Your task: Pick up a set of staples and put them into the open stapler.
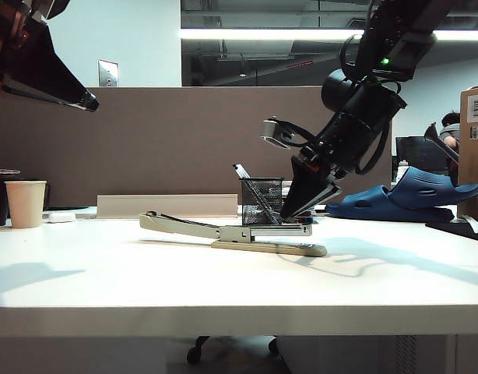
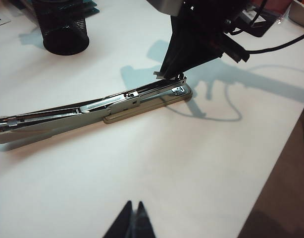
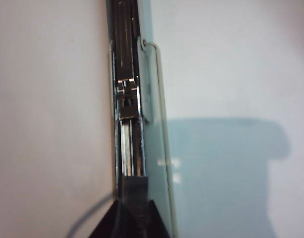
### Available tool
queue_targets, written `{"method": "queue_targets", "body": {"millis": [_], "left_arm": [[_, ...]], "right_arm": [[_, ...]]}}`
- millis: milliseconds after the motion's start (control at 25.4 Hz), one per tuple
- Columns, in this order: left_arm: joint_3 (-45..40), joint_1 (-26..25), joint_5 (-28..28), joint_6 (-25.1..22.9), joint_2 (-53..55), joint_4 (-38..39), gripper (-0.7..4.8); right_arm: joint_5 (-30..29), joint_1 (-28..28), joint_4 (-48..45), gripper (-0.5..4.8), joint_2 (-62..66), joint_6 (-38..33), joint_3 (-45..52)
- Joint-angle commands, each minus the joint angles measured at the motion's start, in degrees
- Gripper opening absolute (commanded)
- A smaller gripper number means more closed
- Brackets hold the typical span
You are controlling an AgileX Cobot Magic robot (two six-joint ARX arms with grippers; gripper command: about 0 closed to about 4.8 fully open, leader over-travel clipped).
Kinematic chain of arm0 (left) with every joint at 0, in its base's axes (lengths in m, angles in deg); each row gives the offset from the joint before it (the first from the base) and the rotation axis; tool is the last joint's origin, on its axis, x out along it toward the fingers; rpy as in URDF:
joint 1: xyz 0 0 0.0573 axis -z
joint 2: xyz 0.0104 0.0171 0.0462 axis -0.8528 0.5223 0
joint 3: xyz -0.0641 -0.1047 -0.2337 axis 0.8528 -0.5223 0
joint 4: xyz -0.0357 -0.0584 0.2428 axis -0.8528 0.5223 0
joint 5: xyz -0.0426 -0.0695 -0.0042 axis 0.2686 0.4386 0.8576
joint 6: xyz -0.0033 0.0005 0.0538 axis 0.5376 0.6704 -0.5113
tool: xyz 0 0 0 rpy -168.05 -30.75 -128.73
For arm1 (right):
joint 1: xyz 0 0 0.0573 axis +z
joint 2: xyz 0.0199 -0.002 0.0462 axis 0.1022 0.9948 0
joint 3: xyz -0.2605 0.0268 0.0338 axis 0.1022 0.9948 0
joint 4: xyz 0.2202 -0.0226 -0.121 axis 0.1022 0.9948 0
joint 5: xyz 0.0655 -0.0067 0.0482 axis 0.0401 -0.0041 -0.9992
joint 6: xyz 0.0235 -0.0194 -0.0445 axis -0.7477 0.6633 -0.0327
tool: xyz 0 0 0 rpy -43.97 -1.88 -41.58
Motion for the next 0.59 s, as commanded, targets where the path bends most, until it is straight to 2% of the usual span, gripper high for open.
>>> {"method": "queue_targets", "body": {"millis": [39, 276, 315, 355, 434, 552, 591], "left_arm": [[0.09, -0.09, 0.24, -0.04, -0.15, 0.00, -0.05], [0.09, -0.09, 0.24, -0.02, -0.15, 0.42, -0.05], [0.09, -0.09, 0.24, -0.02, -0.15, 0.42, -0.05], [0.09, -0.09, 0.24, -0.02, -0.15, 0.44, -0.05], [0.09, -0.09, 0.24, -0.02, -0.15, 0.42, -0.05], [0.09, -0.09, 0.24, -0.02, -0.15, 0.42, -0.05], [0.09, -0.09, 0.24, -0.02, -0.15, 0.42, -0.05]], "right_arm": [[-0.04, 0.09, 1.57, 0.62, -0.15, 0.24, -0.17], [0.13, 0.11, 1.53, 0.67, -0.17, 0.26, -0.17], [0.26, 0.11, 1.53, 0.62, -0.17, 0.46, -0.17], [1.20, 0.17, 1.53, 0.30, -0.17, 0.90, -0.17], [1.18, 0.20, 1.60, 0.35, -0.17, 1.46, -0.17], [1.16, 0.20, 1.75, 1.30, -0.17, 1.44, -0.17], [1.16, 0.22, 1.88, 1.33, -0.17, 1.44, -0.17]]}}
